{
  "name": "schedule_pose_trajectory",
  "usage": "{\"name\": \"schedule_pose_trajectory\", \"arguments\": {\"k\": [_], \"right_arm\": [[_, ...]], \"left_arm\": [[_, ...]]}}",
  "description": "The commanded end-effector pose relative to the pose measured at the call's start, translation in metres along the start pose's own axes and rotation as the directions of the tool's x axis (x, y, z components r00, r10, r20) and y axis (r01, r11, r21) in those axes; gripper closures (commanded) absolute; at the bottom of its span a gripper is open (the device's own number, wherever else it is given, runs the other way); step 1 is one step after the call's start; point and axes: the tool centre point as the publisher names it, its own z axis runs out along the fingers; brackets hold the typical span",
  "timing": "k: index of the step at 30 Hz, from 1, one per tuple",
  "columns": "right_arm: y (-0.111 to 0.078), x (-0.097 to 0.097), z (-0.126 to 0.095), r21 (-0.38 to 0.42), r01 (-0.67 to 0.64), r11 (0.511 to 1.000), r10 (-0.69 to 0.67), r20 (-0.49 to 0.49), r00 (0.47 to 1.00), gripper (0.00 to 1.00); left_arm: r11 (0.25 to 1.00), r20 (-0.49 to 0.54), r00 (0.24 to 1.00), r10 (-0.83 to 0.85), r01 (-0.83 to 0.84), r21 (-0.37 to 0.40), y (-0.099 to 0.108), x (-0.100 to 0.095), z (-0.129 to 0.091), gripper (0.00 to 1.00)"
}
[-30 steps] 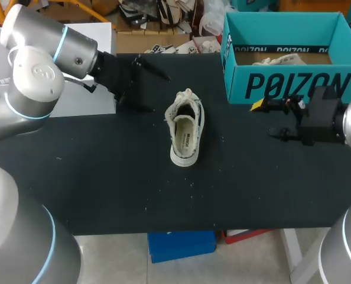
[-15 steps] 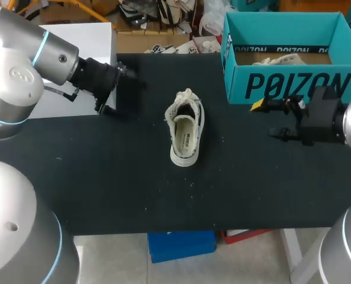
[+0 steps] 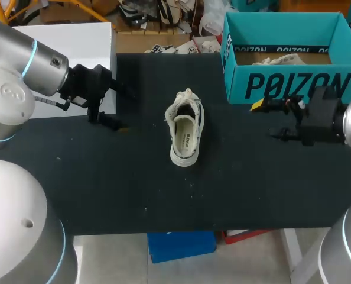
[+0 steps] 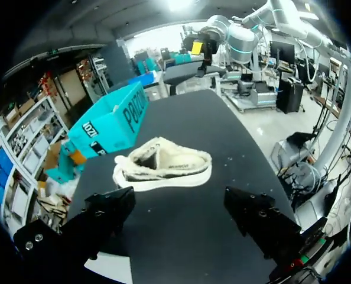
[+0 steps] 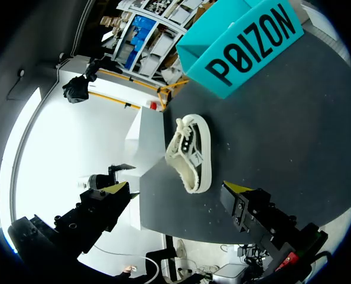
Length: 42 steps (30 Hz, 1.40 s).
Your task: Take the shoe out of the shoebox, open the shoe tongue, remove and reinsert the insole, then place the shoe into the shoebox
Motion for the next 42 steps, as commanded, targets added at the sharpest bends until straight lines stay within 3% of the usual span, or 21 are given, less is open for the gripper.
{"name": "schedule_pose_trajectory", "arguments": {"k": [1,7,8,10,42], "right_arm": [[0.006,0.002,0.004,0.037,0.054,0.998,-0.057,0.08,0.995,0.0],[0.027,0.012,0.032,0.193,0.256,0.947,-0.306,0.313,0.899,0.0],[0.031,0.014,0.037,0.221,0.285,0.933,-0.347,0.34,0.874,0.0],[0.039,0.018,0.05,0.297,0.377,0.877,-0.475,0.421,0.773,0.0],[0.039,0.018,0.05,0.297,0.377,0.877,-0.475,0.421,0.773,0.0]], "left_arm": [[1.0,0.027,1.0,0.004,-0.004,0.001,0.0,0.006,0.0,0.0],[1.0,0.027,1.0,0.004,-0.004,0.001,0.0,0.006,0.0,0.0],[1.0,0.027,1.0,0.004,-0.004,0.001,0.0,0.006,0.0,0.0],[1.0,0.027,1.0,0.004,-0.004,0.001,0.0,0.006,0.0,0.0],[1.0,0.027,1.0,0.004,-0.004,0.001,0.0,0.006,0.0,0.0]]}}
